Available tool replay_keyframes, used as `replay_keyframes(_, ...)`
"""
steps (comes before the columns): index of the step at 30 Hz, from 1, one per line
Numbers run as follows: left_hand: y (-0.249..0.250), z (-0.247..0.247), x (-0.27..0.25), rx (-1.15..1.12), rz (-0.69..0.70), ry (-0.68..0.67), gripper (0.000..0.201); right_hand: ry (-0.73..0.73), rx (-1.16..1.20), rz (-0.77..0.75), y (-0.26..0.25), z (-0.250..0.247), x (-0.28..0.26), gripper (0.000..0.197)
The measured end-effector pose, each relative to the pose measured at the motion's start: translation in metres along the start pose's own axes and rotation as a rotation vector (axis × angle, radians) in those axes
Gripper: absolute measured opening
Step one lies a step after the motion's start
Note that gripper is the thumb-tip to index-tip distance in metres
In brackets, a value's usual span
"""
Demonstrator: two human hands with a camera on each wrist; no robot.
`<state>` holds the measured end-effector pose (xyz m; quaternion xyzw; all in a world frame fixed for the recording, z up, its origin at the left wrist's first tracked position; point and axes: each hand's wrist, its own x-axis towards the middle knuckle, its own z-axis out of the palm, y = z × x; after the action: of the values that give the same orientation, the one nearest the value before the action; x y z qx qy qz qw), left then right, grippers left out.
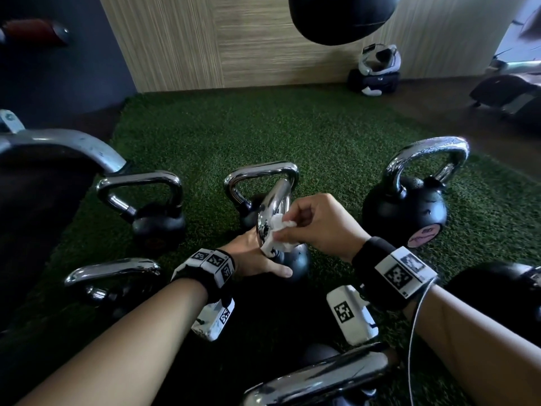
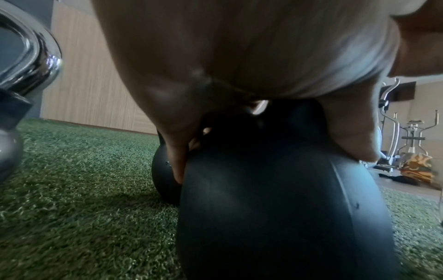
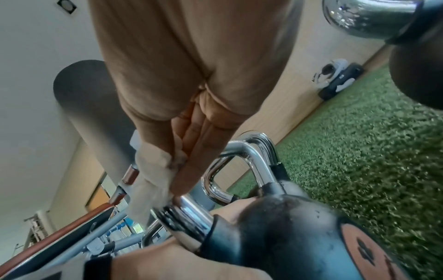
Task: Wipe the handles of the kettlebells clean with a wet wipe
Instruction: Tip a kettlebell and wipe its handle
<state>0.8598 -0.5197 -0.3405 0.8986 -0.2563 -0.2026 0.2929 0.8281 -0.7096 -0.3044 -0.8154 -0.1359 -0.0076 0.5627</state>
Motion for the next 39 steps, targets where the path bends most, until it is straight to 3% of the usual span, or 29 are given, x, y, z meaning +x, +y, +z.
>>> replay_keyframes(4,-0.006,0.001,0.007,0.013,0.038,0.007,0.097,0.01,-0.018,-0.003,0.002,-0.002,0.003,0.026)
replay_keyframes(6,-0.011,0.003,0.008,0.045,0.017,-0.023,0.089,-0.011,-0.049,0.009,0.005,0.002,0.002,0.026)
replay_keyframes(10,-0.019,0.008,0.007,0.091,0.05,-0.058,0.066,-0.081,-0.33,-0.006,0.016,0.011,-0.001,0.02)
replay_keyframes(15,-0.026,0.021,-0.005,0.163,0.195,0.094,0.087,-0.094,-0.33,0.009,0.018,0.003,-0.003,0.024)
replay_keyframes(18,-0.03,0.027,-0.014,0.132,0.216,0.151,0.097,-0.227,-0.273,0.038,0.016,0.01,-0.001,0.032)
replay_keyframes(22,-0.03,0.03,-0.019,0.101,0.164,0.108,0.076,-0.347,-0.337,0.037,0.013,0.023,-0.002,0.04)
replay_keyframes(27,-0.04,0.037,-0.018,-0.14,0.064,0.173,0.09,-0.401,-0.083,0.06,0.016,0.019,-0.002,0.026)
replay_keyframes(33,-0.048,0.042,-0.014,-0.137,-0.016,0.149,0.09,-0.433,-0.084,0.059,0.021,0.021,0.002,0.029)
replay_keyframes(36,-0.046,0.044,-0.015,-0.123,0.002,0.15,0.105,-0.466,0.212,0.105,0.023,0.021,-0.003,0.021)
replay_keyframes(39,-0.045,0.045,-0.015,-0.133,0.058,0.159,0.113,-0.473,0.53,0.264,0.024,0.021,-0.006,0.017)
